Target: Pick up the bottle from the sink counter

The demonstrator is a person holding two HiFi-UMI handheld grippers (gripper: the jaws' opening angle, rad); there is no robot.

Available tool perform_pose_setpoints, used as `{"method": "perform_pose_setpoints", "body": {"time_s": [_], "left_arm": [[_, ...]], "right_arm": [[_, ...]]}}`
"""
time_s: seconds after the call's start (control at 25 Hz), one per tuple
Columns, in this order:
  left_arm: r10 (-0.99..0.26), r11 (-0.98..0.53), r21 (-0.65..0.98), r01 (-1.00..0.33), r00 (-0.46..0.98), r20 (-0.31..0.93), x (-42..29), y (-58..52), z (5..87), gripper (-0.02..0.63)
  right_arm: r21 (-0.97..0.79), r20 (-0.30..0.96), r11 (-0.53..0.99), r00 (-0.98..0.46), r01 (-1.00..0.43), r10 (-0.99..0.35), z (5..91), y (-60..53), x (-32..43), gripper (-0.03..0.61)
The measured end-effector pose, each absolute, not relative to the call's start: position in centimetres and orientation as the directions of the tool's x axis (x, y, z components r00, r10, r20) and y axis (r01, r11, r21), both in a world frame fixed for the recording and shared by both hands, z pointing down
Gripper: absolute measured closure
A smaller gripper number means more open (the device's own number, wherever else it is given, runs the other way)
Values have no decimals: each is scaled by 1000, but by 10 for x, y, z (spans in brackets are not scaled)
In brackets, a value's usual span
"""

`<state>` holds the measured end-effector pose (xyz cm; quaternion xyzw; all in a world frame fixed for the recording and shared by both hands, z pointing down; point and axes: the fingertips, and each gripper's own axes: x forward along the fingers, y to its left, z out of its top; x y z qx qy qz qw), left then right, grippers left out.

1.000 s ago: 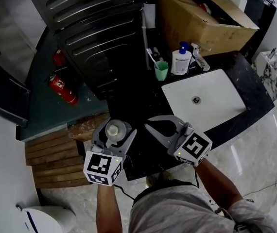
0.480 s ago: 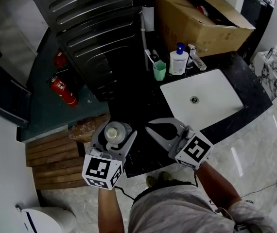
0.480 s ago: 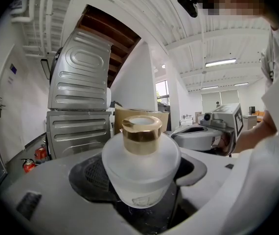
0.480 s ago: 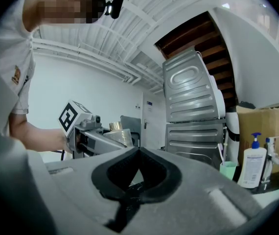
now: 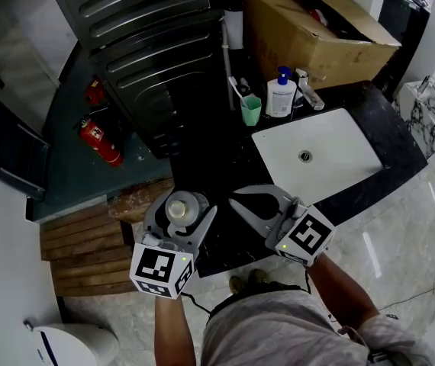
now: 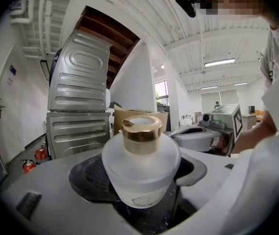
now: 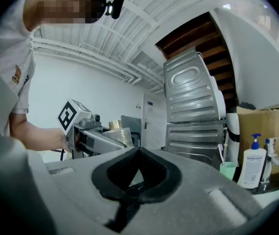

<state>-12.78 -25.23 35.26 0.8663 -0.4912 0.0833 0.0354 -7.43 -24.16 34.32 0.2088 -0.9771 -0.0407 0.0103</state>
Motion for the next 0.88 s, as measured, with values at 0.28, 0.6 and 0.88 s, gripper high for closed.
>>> {"method": "perform_pose_setpoints", "body": {"time_s": [0.28, 0.6, 0.88], "left_arm": [[-845, -513, -22, -858, 500, 187, -131, -253, 356, 283], [-845, -514, -24, -858, 501, 185, -133, -257, 356, 282], [-843, -517, -23, -856, 504, 186, -135, -259, 355, 282]], "right_arm": [[88, 15, 913, -915, -400, -402, 346, -242, -78, 578], [90, 17, 914, -917, -395, -398, 348, -246, -81, 578], [74, 25, 916, -918, -394, -397, 346, -246, -85, 578]]}}
